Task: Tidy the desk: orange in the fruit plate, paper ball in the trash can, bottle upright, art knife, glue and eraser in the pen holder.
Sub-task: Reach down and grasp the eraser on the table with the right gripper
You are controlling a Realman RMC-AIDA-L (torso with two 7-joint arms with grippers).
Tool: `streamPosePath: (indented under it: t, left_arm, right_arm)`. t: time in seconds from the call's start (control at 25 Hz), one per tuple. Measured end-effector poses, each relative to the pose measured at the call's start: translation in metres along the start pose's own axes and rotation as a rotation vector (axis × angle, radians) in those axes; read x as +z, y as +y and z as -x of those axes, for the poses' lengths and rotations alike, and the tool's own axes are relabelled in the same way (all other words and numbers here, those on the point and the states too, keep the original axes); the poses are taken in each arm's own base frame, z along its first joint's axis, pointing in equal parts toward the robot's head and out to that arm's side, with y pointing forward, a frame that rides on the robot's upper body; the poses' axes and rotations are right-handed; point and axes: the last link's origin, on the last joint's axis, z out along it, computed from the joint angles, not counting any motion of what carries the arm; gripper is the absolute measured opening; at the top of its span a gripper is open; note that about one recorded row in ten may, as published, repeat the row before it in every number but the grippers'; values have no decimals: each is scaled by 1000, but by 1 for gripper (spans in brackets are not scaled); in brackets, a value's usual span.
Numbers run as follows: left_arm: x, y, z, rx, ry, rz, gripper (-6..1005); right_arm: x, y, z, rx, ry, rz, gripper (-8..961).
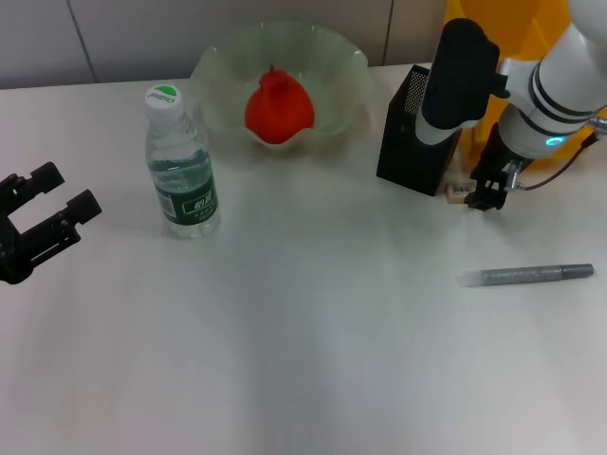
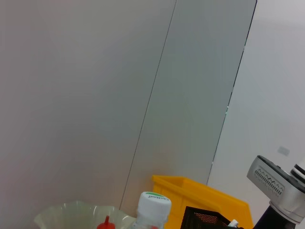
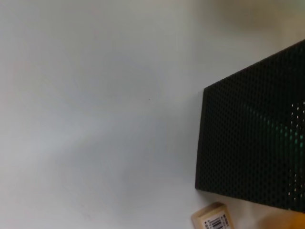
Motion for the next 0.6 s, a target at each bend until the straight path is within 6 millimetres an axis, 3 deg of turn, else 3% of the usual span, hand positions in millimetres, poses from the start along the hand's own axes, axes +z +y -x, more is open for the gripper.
streamPosePath:
  t: [0.6]
  left_arm:
    - [0, -1, 0, 1, 0, -5, 738]
  right_arm:
    - [3, 1, -1, -13, 4, -1, 353]
